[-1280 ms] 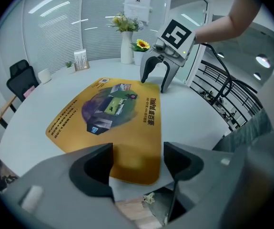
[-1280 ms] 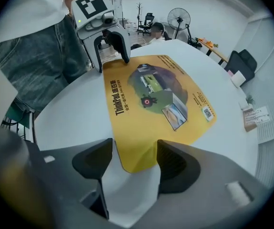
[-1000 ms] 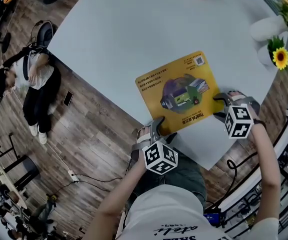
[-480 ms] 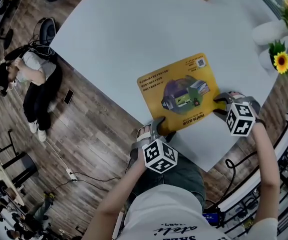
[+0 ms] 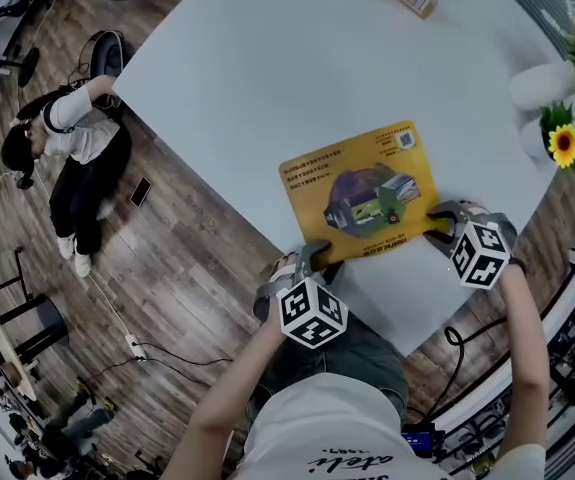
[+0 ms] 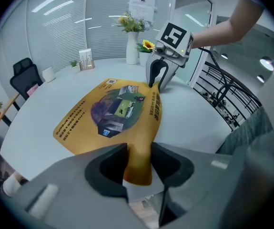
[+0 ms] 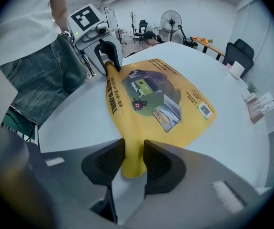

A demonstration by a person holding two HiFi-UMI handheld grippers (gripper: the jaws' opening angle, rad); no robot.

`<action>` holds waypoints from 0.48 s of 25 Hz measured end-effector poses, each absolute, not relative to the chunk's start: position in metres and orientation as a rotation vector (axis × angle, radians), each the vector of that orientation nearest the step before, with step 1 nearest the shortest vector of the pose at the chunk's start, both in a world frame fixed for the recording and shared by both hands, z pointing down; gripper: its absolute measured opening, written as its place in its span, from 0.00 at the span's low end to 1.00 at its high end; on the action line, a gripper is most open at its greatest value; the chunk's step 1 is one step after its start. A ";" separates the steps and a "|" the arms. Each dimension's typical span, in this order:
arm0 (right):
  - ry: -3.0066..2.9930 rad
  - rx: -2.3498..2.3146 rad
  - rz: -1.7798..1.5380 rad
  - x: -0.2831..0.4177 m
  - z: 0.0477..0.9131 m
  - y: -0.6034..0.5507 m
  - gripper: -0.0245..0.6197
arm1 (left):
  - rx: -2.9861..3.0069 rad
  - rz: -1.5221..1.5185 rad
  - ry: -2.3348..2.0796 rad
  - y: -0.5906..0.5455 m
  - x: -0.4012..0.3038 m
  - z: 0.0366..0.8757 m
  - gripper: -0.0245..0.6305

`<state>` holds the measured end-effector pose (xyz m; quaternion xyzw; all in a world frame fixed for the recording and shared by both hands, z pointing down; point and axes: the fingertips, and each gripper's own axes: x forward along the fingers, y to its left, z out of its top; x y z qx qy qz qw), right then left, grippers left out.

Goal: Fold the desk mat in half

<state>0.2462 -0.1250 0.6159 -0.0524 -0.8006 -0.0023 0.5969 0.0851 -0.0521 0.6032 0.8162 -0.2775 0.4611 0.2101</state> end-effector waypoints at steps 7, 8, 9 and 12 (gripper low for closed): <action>-1.898 -0.074 -0.064 0.241 0.606 -0.134 0.21 | 2.286 1.255 -0.805 -0.067 0.082 0.587 0.20; -1.903 -0.065 -0.067 0.240 0.605 -0.135 0.20 | 2.290 1.251 -0.804 -0.069 0.081 0.585 0.20; -1.907 -0.055 -0.069 0.239 0.604 -0.137 0.19 | 2.294 1.244 -0.802 -0.072 0.081 0.584 0.20; -1.918 -0.003 -0.071 0.236 0.603 -0.148 0.18 | 2.303 1.221 -0.796 -0.081 0.078 0.581 0.19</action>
